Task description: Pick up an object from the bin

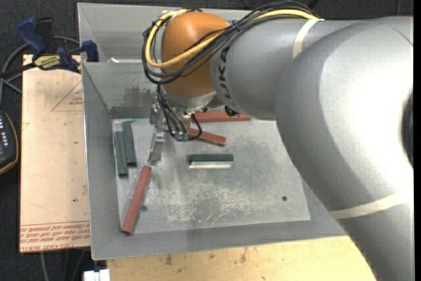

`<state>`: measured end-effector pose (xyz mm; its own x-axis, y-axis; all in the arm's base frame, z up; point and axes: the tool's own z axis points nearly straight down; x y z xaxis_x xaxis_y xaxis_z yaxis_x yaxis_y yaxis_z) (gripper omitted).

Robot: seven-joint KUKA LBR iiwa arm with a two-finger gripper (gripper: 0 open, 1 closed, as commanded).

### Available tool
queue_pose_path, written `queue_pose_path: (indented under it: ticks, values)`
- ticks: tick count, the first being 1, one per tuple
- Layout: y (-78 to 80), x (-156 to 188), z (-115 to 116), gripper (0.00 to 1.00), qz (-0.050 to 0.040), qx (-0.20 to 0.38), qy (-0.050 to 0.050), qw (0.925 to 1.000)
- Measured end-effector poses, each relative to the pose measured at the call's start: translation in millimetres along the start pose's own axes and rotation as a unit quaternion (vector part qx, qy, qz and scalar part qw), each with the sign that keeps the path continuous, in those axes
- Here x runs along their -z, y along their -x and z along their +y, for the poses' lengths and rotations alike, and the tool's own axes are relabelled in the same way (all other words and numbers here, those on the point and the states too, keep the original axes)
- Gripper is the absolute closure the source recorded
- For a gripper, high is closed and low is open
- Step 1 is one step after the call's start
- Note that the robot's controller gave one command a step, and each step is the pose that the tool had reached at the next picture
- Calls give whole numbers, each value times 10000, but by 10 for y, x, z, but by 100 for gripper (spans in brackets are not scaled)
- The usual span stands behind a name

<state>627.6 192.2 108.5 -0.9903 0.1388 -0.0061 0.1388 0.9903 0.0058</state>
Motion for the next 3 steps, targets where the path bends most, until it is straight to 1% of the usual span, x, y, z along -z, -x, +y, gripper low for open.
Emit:
queue_pose_path:
  ticks: [1, 2, 3]
  values:
    - [302, -392, -1088, 0, 26, -138, -40, 9999]
    - [299, -363, -1027, 100, 16, -104, -18, 9999]
    - [297, -374, -1031, 0, 12, -106, -20, 9999]
